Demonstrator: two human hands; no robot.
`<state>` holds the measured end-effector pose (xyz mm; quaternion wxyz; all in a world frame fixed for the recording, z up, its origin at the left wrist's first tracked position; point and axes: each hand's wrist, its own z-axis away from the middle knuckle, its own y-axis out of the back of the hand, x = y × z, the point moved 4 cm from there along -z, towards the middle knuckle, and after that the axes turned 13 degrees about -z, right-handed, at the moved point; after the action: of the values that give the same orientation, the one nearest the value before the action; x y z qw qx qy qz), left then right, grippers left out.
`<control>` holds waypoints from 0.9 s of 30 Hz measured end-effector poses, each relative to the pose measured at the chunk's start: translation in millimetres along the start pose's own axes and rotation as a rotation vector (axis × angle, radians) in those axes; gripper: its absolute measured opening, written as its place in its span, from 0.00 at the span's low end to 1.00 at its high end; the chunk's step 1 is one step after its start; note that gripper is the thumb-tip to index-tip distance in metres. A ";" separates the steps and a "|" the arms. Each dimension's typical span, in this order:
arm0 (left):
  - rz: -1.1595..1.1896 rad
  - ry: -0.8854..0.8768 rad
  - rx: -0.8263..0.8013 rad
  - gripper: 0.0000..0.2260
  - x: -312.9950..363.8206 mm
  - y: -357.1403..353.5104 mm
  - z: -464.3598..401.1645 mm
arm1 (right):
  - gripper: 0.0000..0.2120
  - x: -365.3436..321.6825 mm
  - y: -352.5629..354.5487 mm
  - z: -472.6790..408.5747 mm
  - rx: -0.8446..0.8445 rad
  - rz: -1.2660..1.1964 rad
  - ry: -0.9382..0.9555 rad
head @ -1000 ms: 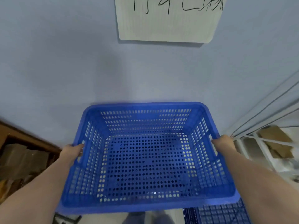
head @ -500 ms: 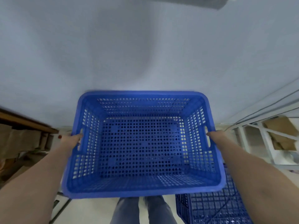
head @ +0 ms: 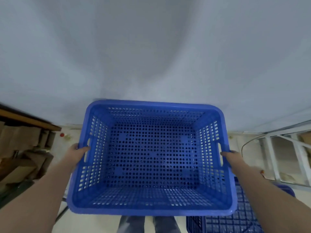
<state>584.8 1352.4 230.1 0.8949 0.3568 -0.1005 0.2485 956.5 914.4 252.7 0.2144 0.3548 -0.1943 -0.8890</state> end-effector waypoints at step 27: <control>0.125 -0.125 -0.022 0.07 -15.9 -16.1 -9.0 | 0.21 28.5 -13.5 -29.1 0.114 -0.044 0.035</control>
<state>579.5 1342.6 208.4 0.8735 0.3548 -0.1811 0.2799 955.4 905.2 210.9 0.1775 0.3862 -0.2328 -0.8748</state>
